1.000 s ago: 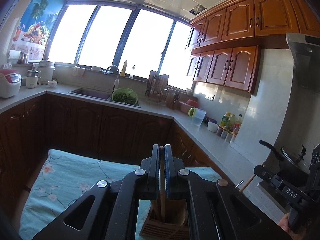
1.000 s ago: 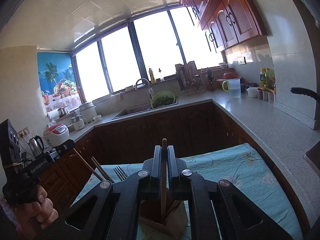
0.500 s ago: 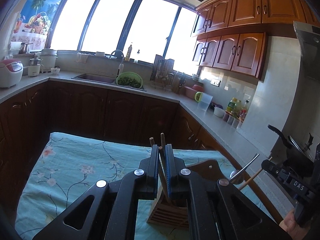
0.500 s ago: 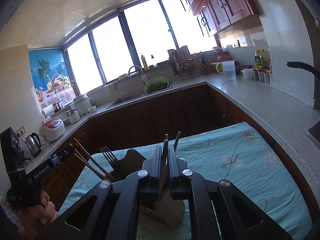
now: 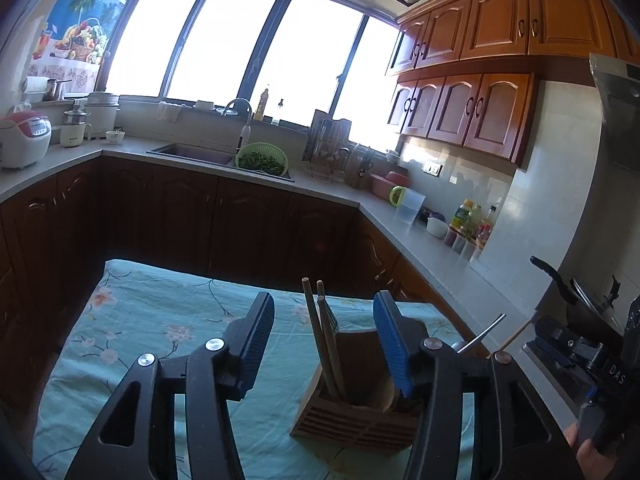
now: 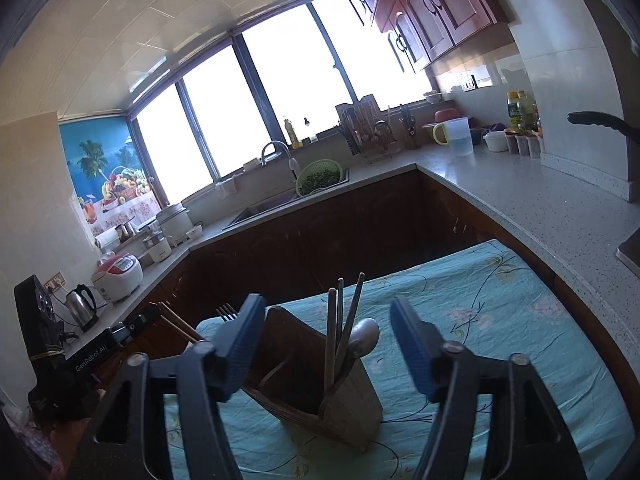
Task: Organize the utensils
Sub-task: 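Open both grippers to release the chopsticks into the holder, then move both grippers back over the remaining chopsticks on the tablecloth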
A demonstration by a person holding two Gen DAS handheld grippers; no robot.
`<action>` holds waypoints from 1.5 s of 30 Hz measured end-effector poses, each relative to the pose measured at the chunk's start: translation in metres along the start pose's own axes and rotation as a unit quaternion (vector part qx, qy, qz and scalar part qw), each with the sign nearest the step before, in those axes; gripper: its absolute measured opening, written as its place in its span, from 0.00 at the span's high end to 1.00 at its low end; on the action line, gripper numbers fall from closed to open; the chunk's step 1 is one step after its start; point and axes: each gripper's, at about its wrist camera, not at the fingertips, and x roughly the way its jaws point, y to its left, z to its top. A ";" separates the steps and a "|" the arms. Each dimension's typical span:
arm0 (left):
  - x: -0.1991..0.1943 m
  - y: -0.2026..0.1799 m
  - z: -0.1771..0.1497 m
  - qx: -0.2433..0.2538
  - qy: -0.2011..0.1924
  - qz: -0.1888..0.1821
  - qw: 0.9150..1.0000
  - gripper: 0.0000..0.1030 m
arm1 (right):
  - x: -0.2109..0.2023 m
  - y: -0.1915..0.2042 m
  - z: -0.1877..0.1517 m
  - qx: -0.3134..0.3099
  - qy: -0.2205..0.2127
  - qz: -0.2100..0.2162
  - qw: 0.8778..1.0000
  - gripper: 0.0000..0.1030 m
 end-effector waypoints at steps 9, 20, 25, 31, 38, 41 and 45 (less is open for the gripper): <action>-0.063 0.011 -0.037 -0.016 -0.002 0.012 1.000 0.21 | -0.047 -0.009 -0.017 0.014 -0.014 0.000 1.000 0.04; -0.134 0.017 -0.080 -0.023 0.043 0.030 0.998 0.21 | -0.090 -0.012 -0.071 0.005 0.030 -0.019 0.999 0.04; -0.159 0.015 -0.091 -0.014 0.052 0.042 0.998 0.20 | -0.105 -0.015 -0.096 0.005 0.048 -0.028 0.998 0.04; -0.177 0.016 -0.109 -0.016 0.071 0.049 0.996 0.20 | -0.112 -0.020 -0.127 0.012 0.078 -0.033 0.996 0.04; -0.186 0.018 -0.129 -0.023 0.100 0.059 0.993 0.20 | -0.115 -0.013 -0.151 0.002 0.098 -0.037 0.995 0.04; -0.188 0.017 -0.137 -0.021 0.115 0.063 0.991 0.20 | -0.114 -0.011 -0.160 -0.005 0.104 -0.038 0.994 0.05; -0.187 0.011 -0.145 -0.014 0.135 0.063 0.989 0.20 | -0.109 -0.008 -0.167 -0.012 0.115 -0.040 0.993 0.05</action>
